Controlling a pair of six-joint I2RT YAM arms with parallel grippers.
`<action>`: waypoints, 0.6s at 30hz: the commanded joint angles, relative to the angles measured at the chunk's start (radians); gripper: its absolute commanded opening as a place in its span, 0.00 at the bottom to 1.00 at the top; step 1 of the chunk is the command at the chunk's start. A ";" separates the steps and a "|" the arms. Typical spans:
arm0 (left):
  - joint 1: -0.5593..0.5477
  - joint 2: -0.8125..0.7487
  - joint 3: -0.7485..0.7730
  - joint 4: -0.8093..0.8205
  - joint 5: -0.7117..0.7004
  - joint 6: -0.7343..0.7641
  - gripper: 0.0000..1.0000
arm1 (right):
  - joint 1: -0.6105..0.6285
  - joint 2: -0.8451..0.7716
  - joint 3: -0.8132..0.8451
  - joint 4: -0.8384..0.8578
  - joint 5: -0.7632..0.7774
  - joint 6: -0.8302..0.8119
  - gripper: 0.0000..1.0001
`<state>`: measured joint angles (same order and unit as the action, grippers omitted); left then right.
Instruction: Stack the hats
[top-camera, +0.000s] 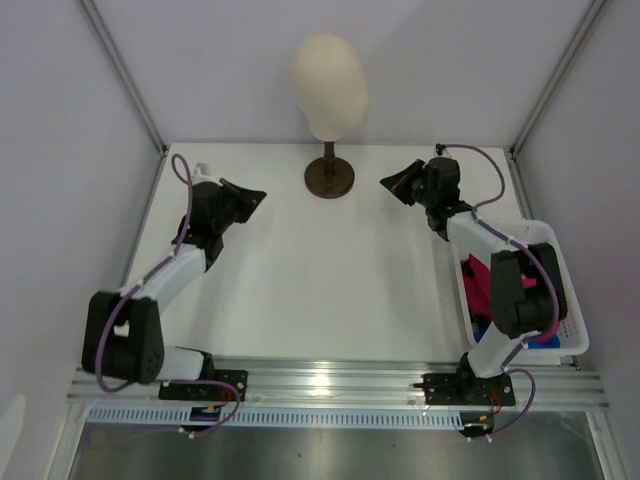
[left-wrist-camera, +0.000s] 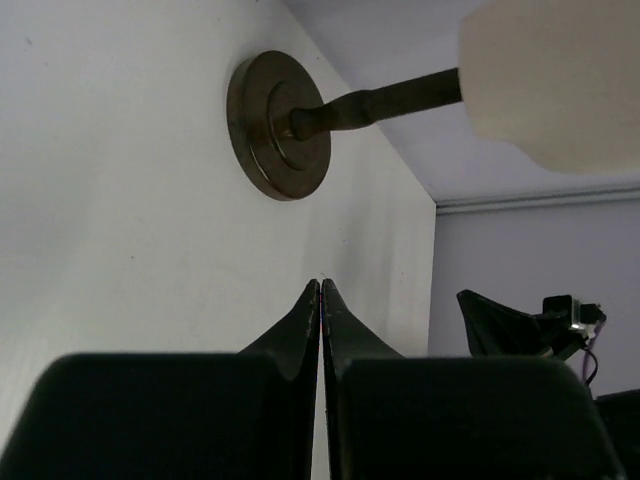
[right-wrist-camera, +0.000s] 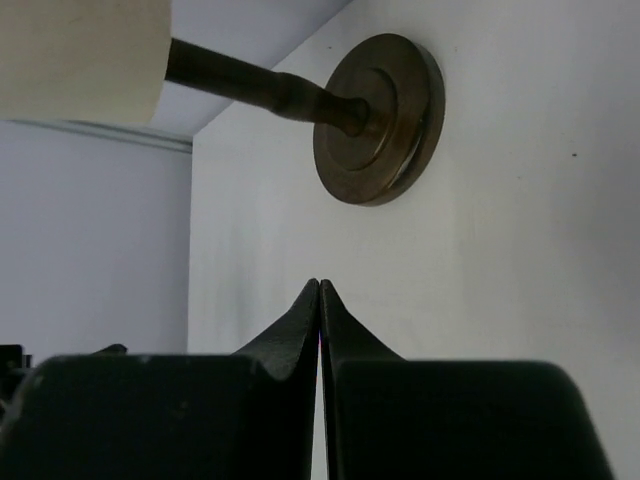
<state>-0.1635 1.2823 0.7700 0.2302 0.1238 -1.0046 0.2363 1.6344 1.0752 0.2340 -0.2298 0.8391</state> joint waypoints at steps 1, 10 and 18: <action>-0.011 0.151 0.112 0.187 0.014 -0.189 0.01 | 0.031 0.108 0.089 0.149 0.041 0.152 0.00; -0.042 0.641 0.548 0.262 0.051 -0.244 0.01 | 0.031 0.488 0.337 0.430 0.052 0.363 0.00; -0.060 0.978 0.937 0.176 0.065 -0.316 0.76 | 0.035 0.784 0.686 0.369 0.021 0.405 0.67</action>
<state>-0.2157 2.1822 1.5517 0.4194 0.1711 -1.2709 0.2714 2.3798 1.6615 0.5686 -0.2077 1.2152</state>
